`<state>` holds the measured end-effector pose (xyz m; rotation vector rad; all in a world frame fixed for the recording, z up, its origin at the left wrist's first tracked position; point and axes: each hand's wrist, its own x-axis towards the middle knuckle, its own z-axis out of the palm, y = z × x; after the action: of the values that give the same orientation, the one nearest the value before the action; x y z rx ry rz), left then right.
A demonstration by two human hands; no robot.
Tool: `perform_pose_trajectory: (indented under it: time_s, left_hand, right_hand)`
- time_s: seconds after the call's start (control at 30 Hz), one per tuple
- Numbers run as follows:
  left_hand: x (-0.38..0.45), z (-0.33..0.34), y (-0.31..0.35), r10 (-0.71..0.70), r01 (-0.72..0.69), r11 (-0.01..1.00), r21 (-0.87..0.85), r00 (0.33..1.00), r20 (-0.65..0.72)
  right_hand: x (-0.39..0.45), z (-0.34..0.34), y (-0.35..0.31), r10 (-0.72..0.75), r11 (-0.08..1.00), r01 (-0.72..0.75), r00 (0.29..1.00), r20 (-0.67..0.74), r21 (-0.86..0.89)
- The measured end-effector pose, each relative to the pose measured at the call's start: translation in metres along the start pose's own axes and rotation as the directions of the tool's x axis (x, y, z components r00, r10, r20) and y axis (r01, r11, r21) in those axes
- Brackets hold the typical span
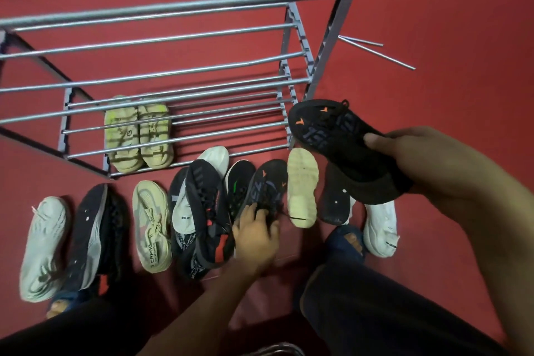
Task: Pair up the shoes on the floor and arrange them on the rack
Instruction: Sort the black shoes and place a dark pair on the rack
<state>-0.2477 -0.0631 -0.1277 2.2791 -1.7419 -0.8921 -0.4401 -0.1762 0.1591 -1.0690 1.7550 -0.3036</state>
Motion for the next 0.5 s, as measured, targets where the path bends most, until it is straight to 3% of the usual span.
perform_pose_trajectory:
  time_s: [0.07, 0.13, 0.2, 0.3, 0.37, 0.43, 0.5]
  left_hand:
    - [0.007, -0.010, 0.024, -0.030, 0.021, 0.989, -0.144, 0.998, -0.055]
    - [0.014, -0.016, 0.039, -0.079, 0.070, 0.982, -0.173, 0.996, -0.046]
    - [0.019, -0.015, 0.038, -0.104, 0.104, 0.994, -0.018, 0.995, -0.004]
    - [0.026, -0.009, 0.010, -0.257, 0.220, 0.950, 0.224, 0.954, 0.153]
    - [0.034, -0.008, -0.004, -0.273, 0.189, 0.901, 0.390, 0.947, 0.172]
    - [0.038, -0.014, -0.008, -0.270, 0.165, 0.904, 0.394, 0.936, 0.227]
    - [0.038, -0.026, -0.007, -0.288, 0.203, 0.939, 0.277, 0.905, 0.312]
  right_hand:
    - [0.002, -0.003, 0.003, 0.033, 0.999, -0.033, 0.999, -0.014, -0.007]
    - [0.001, -0.006, 0.005, 0.054, 0.999, -0.054, 0.998, -0.024, -0.002]
    - [0.000, -0.009, 0.008, 0.056, 0.998, -0.057, 0.998, -0.035, -0.019]
    - [-0.005, -0.007, 0.009, 0.032, 0.998, -0.033, 0.999, -0.026, -0.050]
    - [-0.004, -0.007, 0.005, 0.016, 0.999, -0.017, 1.000, -0.013, -0.036]
    - [-0.003, -0.004, -0.001, -0.005, 1.000, 0.004, 1.000, -0.008, -0.031]
    - [-0.004, -0.001, -0.005, -0.031, 0.999, 0.031, 1.000, 0.001, -0.036]
